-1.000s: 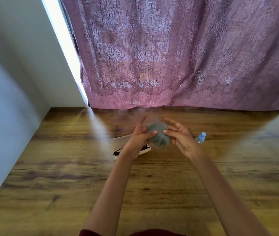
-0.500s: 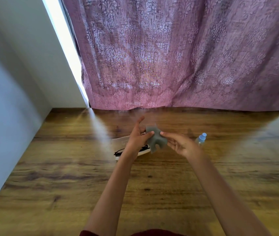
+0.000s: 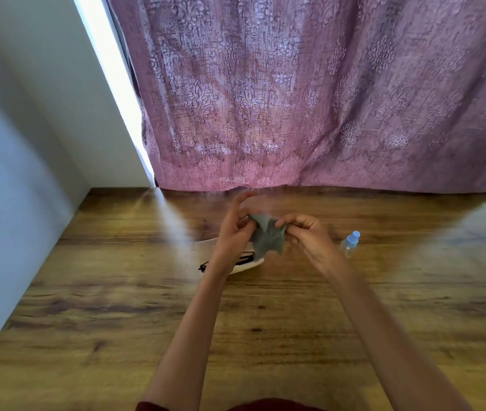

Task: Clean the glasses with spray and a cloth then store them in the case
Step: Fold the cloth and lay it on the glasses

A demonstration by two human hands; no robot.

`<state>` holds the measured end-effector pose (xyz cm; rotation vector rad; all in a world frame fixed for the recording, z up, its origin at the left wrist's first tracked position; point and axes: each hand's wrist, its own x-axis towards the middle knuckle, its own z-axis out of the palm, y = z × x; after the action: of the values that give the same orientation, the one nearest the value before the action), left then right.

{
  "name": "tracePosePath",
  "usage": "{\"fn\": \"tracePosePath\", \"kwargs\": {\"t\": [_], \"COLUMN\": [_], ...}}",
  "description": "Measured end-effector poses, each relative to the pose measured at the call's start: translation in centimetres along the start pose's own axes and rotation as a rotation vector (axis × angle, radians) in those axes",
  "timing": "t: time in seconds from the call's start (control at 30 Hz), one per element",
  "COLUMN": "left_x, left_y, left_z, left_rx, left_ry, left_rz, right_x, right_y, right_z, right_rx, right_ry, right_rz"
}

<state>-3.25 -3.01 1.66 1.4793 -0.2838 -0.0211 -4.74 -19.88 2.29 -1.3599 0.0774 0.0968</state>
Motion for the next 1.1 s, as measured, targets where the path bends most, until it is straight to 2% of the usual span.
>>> {"fn": "tracePosePath", "kwargs": {"t": [0.23,0.37,0.53,0.87,1.1], "left_x": [0.9,0.8,0.4,0.5,0.8], "left_y": [0.5,0.3,0.2,0.6,0.4], "left_z": [-0.6,-1.3,-1.5,-1.5,-1.4], "left_rx": [0.094,0.021,0.042,-0.086,-0.144], "left_ry": [0.003,-0.05,-0.076,-0.01,-0.019], "left_rz": [0.086,-0.023,-0.166,-0.145,-0.235], "right_x": [0.3,0.5,0.6,0.6,0.8], "right_y": [-0.5,-0.3,-0.5,-1.8,-1.6], "right_z": [0.5,0.4,0.4,-0.2,-0.3], "right_rx": [-0.01,0.013,-0.014,-0.238,-0.26], "right_ry": [-0.021,-0.036,-0.035,-0.029,-0.03], "right_rz": [-0.053,-0.05,-0.057,-0.255,-0.248]}}
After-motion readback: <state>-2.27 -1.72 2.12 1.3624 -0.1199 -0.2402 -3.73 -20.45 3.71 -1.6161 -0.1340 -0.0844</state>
